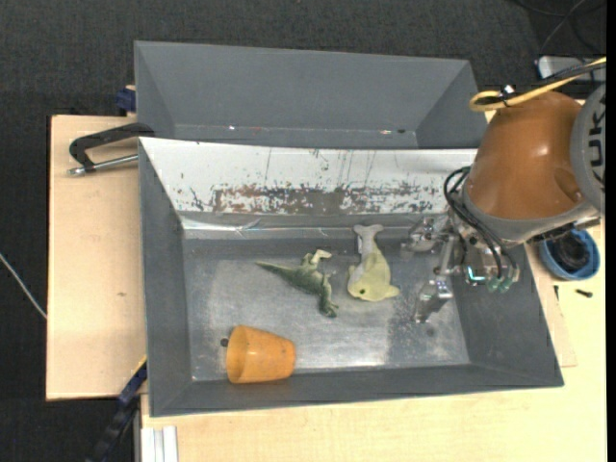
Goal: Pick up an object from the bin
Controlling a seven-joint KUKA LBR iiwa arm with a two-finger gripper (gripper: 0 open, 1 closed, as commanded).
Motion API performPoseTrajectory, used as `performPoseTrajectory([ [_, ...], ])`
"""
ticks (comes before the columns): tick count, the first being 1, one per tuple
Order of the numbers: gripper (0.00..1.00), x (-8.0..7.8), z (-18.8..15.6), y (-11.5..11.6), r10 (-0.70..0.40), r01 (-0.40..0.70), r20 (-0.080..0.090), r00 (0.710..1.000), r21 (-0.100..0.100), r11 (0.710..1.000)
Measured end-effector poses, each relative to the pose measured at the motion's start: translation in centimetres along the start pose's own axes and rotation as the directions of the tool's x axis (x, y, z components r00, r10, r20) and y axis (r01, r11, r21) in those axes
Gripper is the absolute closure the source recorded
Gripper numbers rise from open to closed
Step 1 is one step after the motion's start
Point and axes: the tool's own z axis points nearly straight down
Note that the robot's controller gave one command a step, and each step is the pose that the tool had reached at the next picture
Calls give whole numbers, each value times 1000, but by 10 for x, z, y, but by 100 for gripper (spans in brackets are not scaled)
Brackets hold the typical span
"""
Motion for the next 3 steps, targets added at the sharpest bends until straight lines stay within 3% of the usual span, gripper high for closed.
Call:
performPoseTrajectory([
  [1, 0, -45, 97, 21, -81, 81, 14, 997, 1, 997],
  [2, 100, -49, 90, 21, -81, 80, 32, 996, 3, 997],
  [3, 100, -39, -89, 25, -330, 330, 21, 944, 8, 944],
])
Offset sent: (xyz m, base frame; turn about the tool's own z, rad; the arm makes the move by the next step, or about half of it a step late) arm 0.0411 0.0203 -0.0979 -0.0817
